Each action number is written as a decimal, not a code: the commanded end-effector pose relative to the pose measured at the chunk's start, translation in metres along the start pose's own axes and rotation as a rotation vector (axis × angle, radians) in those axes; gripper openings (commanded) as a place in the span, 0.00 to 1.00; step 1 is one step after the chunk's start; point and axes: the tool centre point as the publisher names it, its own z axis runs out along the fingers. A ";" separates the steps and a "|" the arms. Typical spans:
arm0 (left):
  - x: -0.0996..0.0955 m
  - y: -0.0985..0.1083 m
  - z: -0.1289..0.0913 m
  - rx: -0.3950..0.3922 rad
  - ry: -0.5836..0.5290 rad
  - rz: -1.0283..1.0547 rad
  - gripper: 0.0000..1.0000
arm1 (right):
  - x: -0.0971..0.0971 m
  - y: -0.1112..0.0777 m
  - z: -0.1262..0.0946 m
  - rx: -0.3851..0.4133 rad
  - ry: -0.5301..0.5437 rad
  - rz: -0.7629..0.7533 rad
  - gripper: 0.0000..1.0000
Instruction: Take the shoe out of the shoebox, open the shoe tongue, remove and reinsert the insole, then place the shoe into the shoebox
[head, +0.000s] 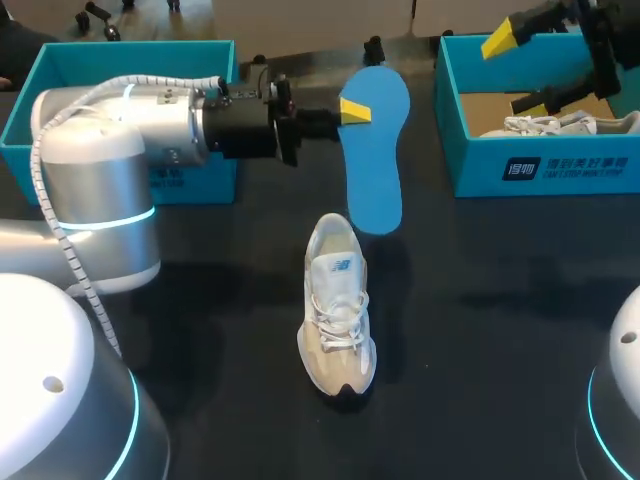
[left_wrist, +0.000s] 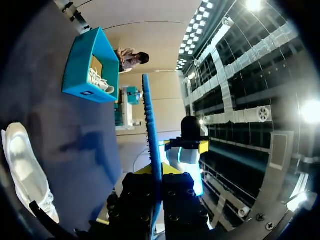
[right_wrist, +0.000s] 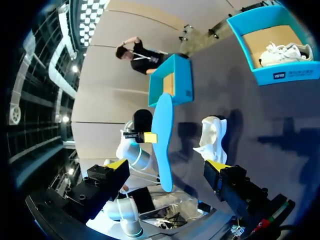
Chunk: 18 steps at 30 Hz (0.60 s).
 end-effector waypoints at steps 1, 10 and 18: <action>-0.007 -0.007 0.008 -0.010 0.006 0.001 0.00 | 0.012 0.002 -0.001 0.011 -0.177 0.013 1.00; -0.012 -0.009 0.012 -0.008 -0.002 -0.007 0.00 | 0.030 0.005 0.000 0.017 -0.359 0.026 1.00; -0.012 -0.009 0.012 -0.008 -0.002 -0.007 0.00 | 0.046 0.010 0.006 0.025 -0.529 0.036 1.00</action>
